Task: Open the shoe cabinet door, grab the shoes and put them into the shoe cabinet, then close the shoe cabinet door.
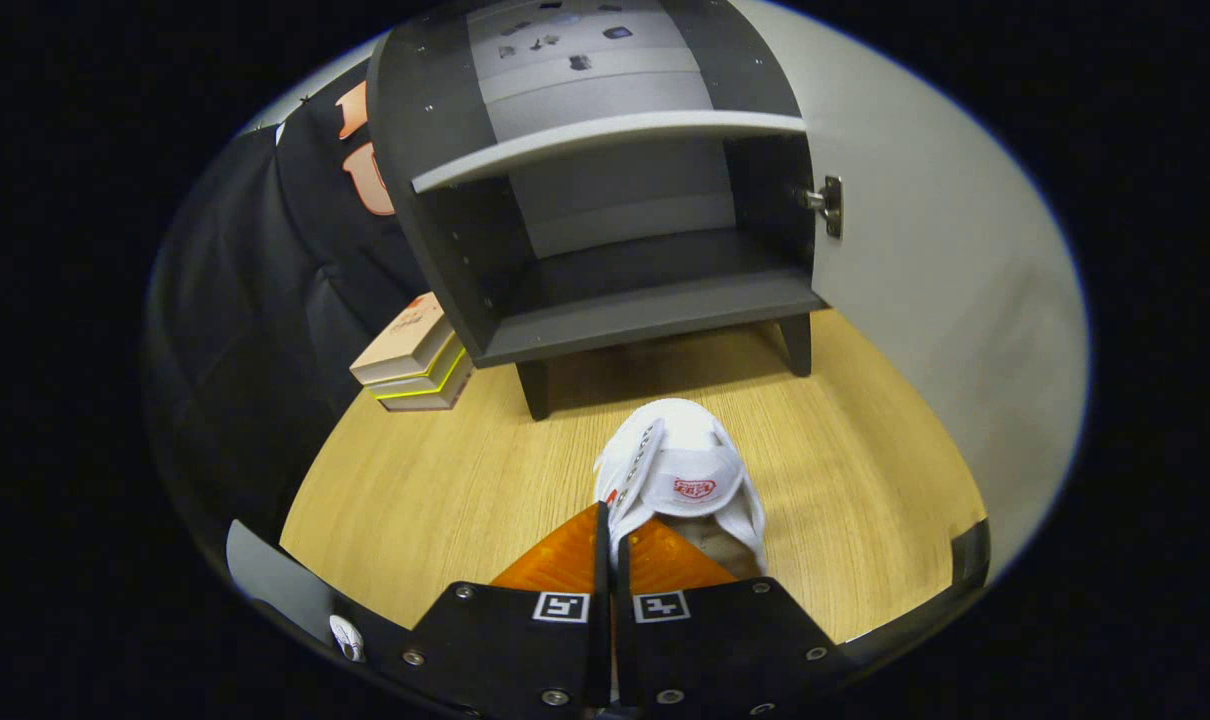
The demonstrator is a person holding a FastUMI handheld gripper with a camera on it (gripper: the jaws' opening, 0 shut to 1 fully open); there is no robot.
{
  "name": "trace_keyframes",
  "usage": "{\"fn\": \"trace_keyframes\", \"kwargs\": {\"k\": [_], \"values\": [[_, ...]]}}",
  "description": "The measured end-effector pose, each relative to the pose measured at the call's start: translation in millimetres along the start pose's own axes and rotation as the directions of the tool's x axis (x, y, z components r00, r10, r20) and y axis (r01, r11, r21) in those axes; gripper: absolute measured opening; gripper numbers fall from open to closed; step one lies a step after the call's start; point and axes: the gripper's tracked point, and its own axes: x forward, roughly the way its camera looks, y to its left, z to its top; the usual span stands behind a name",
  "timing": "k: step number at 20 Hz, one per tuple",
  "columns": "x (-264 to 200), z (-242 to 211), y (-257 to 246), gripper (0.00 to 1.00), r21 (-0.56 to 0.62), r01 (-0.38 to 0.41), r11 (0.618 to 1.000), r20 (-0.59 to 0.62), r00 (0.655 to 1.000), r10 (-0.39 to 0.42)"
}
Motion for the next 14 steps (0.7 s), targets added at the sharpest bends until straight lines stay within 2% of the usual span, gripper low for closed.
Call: {"fn": "trace_keyframes", "kwargs": {"k": [7,14], "values": [[-75,117,30,0.02,-0.072,-0.038,0.997,0.201,0.978,0.052],[-96,201,53,0.02,-0.128,-0.023,0.992,0.324,0.944,0.064]]}}
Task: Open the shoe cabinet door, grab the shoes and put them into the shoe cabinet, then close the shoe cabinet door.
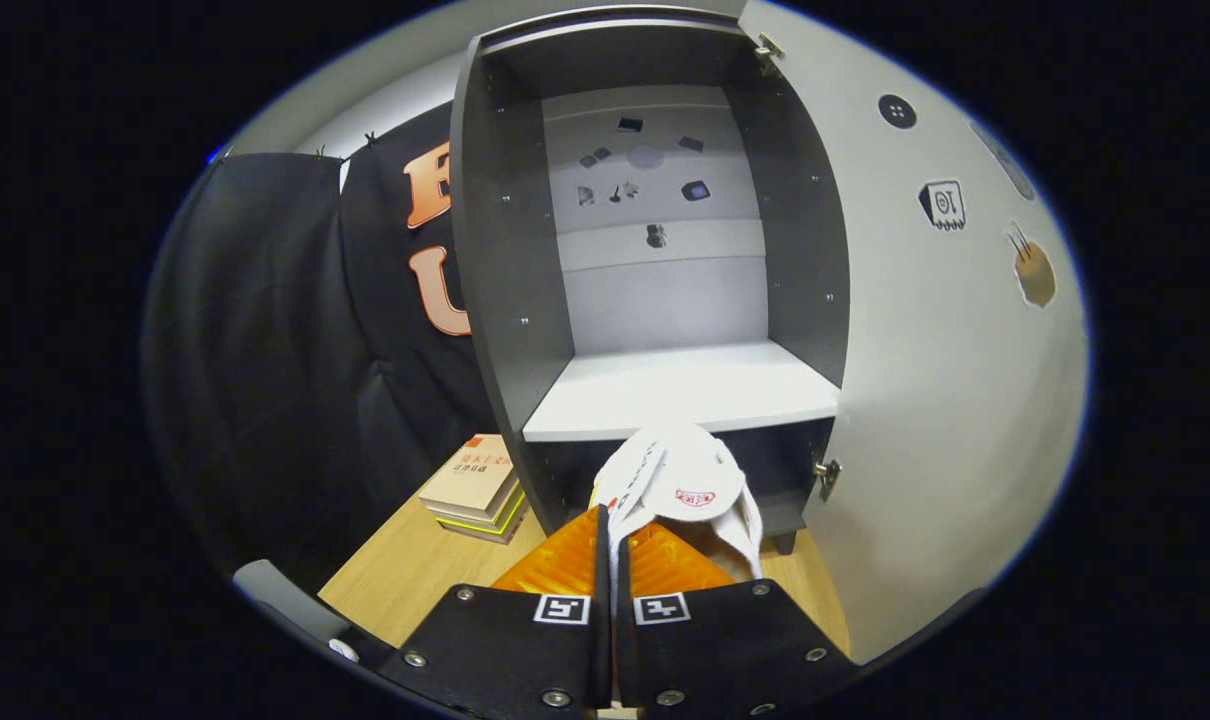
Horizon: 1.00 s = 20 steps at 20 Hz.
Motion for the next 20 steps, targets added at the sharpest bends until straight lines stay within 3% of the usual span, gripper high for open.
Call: {"fn": "trace_keyframes", "kwargs": {"k": [9,20], "values": [[56,77,-2,0.02,-0.040,-0.012,0.999,0.079,0.997,0.015],[140,97,-23,0.02,-0.036,-0.007,0.999,0.062,0.998,0.009]]}}
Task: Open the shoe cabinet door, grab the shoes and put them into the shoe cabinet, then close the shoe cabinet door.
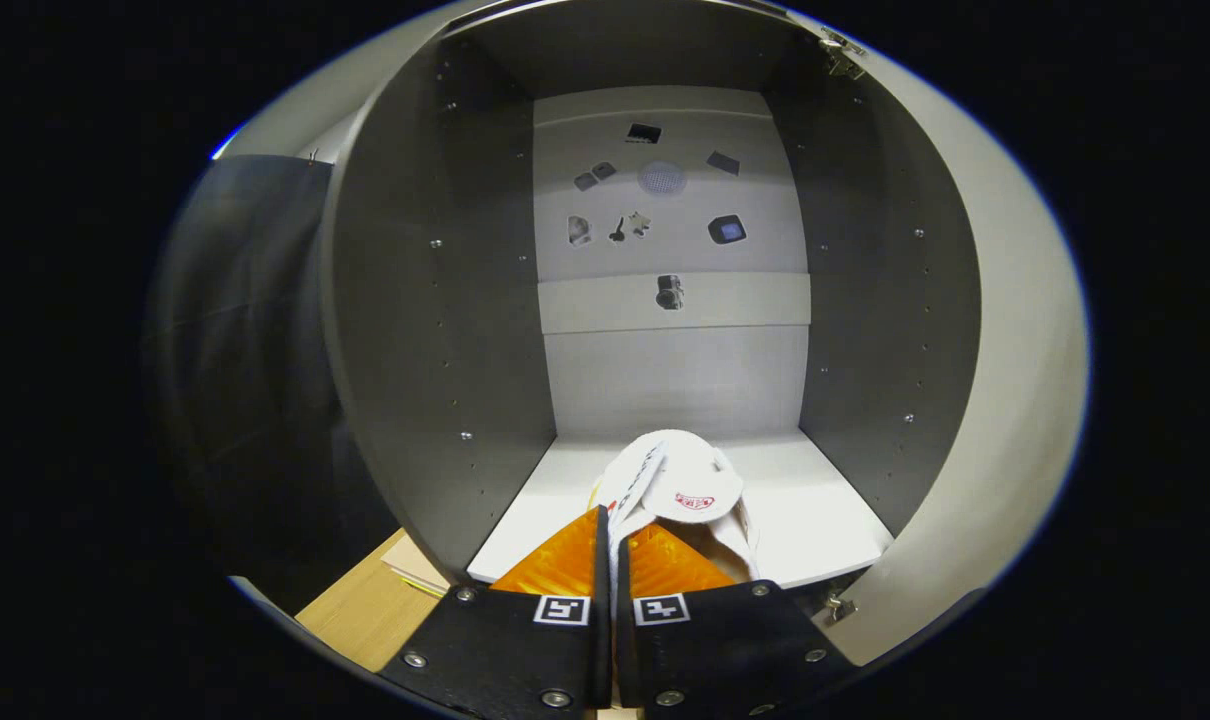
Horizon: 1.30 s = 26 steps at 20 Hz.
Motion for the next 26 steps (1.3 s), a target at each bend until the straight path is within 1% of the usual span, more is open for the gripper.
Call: {"fn": "trace_keyframes", "kwargs": {"k": [5,13,17,20,21,22,23,24,26], "values": [[39,1,-14,0.02,-0.005,0.007,1.000,-0.019,1.000,-0.007],[98,-3,-29,0.02,0.044,0.027,0.999,-0.073,0.997,-0.024],[105,-10,-24,0.03,0.069,0.010,0.998,-0.094,0.996,-0.004],[102,-10,-24,0.15,0.064,0.013,0.998,-0.099,0.995,-0.007],[103,-11,-22,0.17,0.066,0.009,0.998,-0.098,0.995,-0.003],[101,-9,-20,0.24,0.067,0.005,0.998,-0.094,0.996,0.001],[100,-7,-20,0.28,0.064,0.008,0.998,-0.089,0.996,-0.002],[100,-8,-21,0.36,0.060,0.007,0.998,-0.084,0.996,-0.002],[96,-7,-23,0.40,0.063,0.015,0.998,-0.081,0.997,-0.010]]}}
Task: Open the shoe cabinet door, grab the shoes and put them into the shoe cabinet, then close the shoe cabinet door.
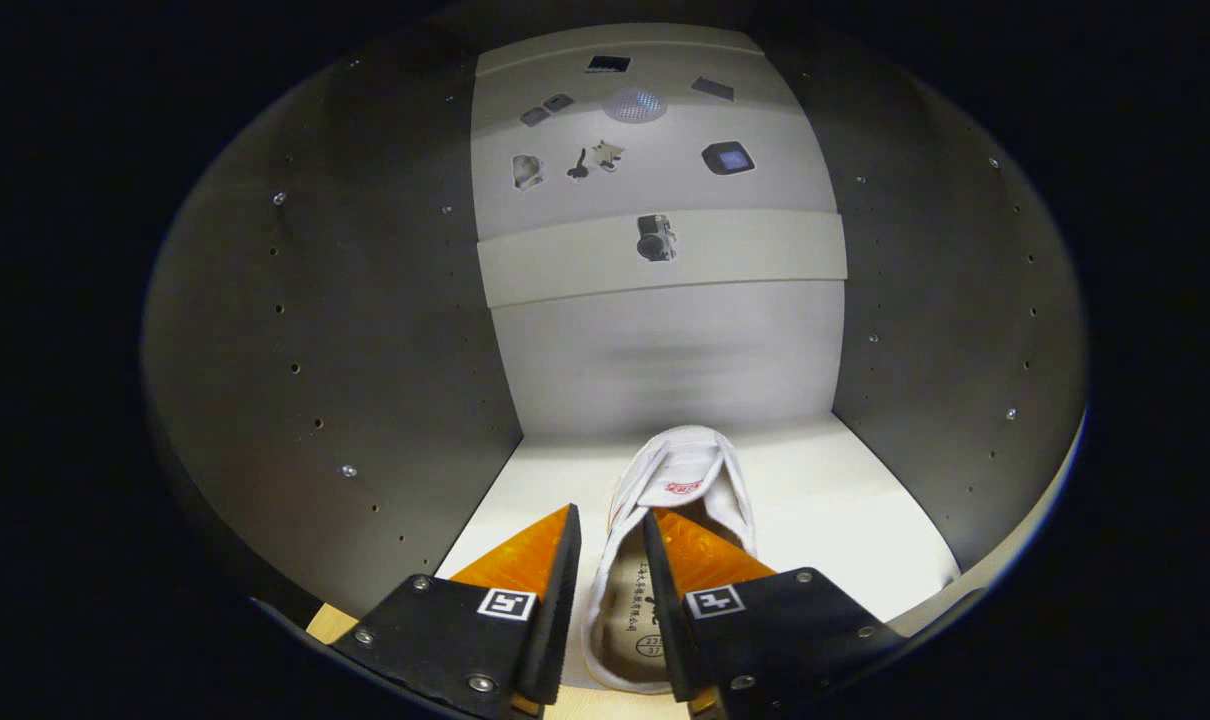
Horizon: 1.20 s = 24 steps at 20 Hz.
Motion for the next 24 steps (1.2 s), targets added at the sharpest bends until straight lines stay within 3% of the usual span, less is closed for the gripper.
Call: {"fn": "trace_keyframes", "kwargs": {"k": [11,24], "values": [[-61,13,5,0.46,-0.005,0.024,1.000,0.070,0.997,-0.024],[-208,8,11,0.47,-0.025,0.048,0.999,0.151,0.988,-0.043]]}}
